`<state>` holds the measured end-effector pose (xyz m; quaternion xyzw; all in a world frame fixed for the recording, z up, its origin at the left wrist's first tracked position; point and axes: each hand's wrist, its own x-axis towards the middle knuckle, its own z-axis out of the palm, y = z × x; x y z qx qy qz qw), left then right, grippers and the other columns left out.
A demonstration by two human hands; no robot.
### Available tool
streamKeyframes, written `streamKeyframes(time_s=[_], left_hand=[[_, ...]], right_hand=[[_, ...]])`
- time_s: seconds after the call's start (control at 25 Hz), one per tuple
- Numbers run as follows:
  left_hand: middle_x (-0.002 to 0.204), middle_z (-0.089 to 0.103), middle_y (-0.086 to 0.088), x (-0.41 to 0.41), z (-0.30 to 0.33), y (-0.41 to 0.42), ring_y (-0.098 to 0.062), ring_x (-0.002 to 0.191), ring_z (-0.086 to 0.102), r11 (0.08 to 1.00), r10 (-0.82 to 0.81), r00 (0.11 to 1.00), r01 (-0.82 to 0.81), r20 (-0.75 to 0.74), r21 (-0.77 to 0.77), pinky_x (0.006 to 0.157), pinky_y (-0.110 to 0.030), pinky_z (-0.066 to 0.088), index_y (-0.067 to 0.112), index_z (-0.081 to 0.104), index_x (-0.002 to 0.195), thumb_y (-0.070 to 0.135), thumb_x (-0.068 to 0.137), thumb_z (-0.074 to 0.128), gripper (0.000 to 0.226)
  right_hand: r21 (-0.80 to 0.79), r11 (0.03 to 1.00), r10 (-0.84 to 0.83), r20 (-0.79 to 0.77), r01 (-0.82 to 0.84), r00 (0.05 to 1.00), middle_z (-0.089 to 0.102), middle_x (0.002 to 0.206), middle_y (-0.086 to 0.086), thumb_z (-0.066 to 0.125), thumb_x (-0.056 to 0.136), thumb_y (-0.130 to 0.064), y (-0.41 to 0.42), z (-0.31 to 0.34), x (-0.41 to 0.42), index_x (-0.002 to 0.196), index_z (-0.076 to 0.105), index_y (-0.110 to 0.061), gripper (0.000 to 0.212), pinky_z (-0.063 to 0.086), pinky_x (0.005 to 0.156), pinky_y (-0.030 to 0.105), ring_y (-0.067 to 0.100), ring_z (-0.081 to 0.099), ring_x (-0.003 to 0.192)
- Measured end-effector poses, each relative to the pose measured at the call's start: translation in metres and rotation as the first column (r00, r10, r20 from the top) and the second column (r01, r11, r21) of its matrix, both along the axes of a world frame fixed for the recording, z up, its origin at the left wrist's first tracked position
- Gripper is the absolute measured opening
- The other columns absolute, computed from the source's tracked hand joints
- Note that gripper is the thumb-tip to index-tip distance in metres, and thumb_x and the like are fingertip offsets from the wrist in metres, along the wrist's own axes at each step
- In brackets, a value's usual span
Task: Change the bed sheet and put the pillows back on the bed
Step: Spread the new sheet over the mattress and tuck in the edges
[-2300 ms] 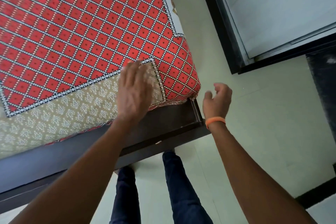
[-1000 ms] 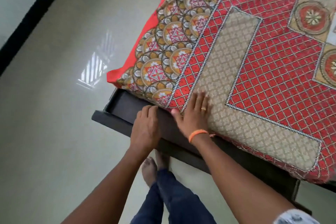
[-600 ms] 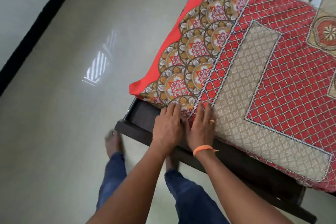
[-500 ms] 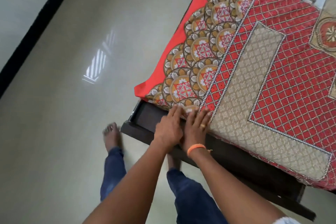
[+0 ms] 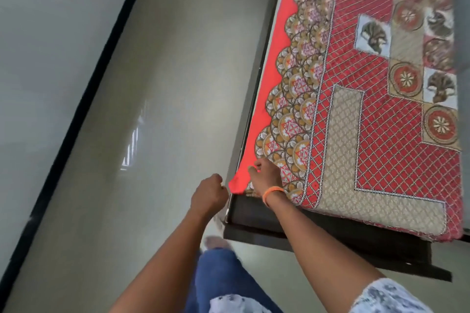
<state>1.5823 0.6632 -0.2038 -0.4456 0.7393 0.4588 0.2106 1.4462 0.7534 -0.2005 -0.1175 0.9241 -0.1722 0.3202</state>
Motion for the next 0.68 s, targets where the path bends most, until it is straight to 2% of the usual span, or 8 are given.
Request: streamKeyframes(time_s=[0.16,0.32,0.44,0.56,0.6,0.64,0.68], left_hand=[[0.129,0.063,-0.014,-0.056,0.018,-0.038,-0.031,0.121,0.056,0.993,-0.12,0.987,0.119,-0.112,-0.008,0.092,-0.031,0.044,0.007,0.055,0.131,0.016,0.095,0.048,0.038],[0.12,0.067,-0.012,-0.109,0.016,-0.085,-0.028,0.115,0.058,0.992,-0.122,0.988,0.125,-0.1,0.027,0.081,-0.022,0.037,0.009,0.063,0.122,0.016,0.095,0.051,0.03],[0.109,0.069,-0.012,-0.172,-0.024,-0.13,-0.03,0.113,0.058,0.987,-0.159,0.985,0.161,-0.073,0.024,0.097,-0.029,0.041,0.006,0.068,0.11,0.022,0.092,0.051,0.03],[0.117,0.068,-0.015,-0.236,-0.074,-0.158,-0.033,0.115,0.059,0.989,-0.028,1.0,0.028,-0.001,0.142,0.101,-0.033,0.045,0.008,0.056,0.129,0.042,0.092,0.058,0.051],[0.122,0.066,-0.019,-0.259,-0.091,-0.163,-0.036,0.116,0.06,0.978,0.019,0.999,-0.024,0.03,0.208,0.103,-0.039,0.046,0.008,0.051,0.135,0.048,0.091,0.059,0.061],[0.127,0.062,-0.023,-0.281,-0.105,-0.166,-0.039,0.118,0.058,0.964,0.057,0.997,-0.069,0.052,0.257,0.104,-0.044,0.045,0.007,0.047,0.138,0.052,0.089,0.06,0.067],[0.131,0.06,-0.024,-0.303,-0.115,-0.17,-0.038,0.12,0.057,0.955,0.079,0.995,-0.094,0.063,0.28,0.104,-0.044,0.045,0.004,0.047,0.138,0.055,0.089,0.061,0.072]], right_hand=[[-0.023,0.996,-0.086,-0.058,0.085,0.995,0.058,0.126,0.011,0.056,0.093,-0.031,-0.031,0.006,-0.04,0.123,0.053,-0.009,0.037,0.047,0.089,0.035,0.03,0.056,0.113],[0.002,0.974,-0.223,-0.154,0.226,0.963,0.037,0.149,0.018,0.052,0.095,-0.04,-0.039,-0.017,-0.097,0.143,0.035,-0.006,0.061,0.043,0.1,0.044,0.035,0.045,0.13],[0.103,0.945,-0.27,-0.292,0.311,0.917,0.007,0.162,0.016,0.041,0.097,-0.053,-0.053,-0.057,-0.171,0.153,0.016,-0.006,0.078,0.022,0.117,0.052,0.034,0.017,0.148],[0.186,0.814,-0.479,-0.32,0.55,0.818,-0.005,0.163,0.018,0.02,0.092,-0.071,-0.088,-0.103,-0.218,0.155,0.001,-0.008,0.091,0.002,0.118,0.06,0.037,-0.002,0.15],[0.231,0.794,-0.487,-0.313,0.563,0.816,-0.003,0.162,0.02,0.013,0.09,-0.074,-0.109,-0.115,-0.224,0.155,0.002,-0.007,0.094,-0.001,0.115,0.065,0.041,-0.002,0.149],[0.28,0.819,-0.403,-0.343,0.502,0.848,0.001,0.162,0.021,0.009,0.089,-0.075,-0.127,-0.127,-0.221,0.154,0.005,-0.006,0.095,-0.001,0.112,0.069,0.044,0.0,0.148],[0.327,0.873,-0.226,-0.385,0.361,0.895,0.006,0.161,0.022,0.009,0.09,-0.071,-0.146,-0.135,-0.215,0.154,0.012,-0.006,0.091,0.0,0.111,0.071,0.045,0.003,0.148]])
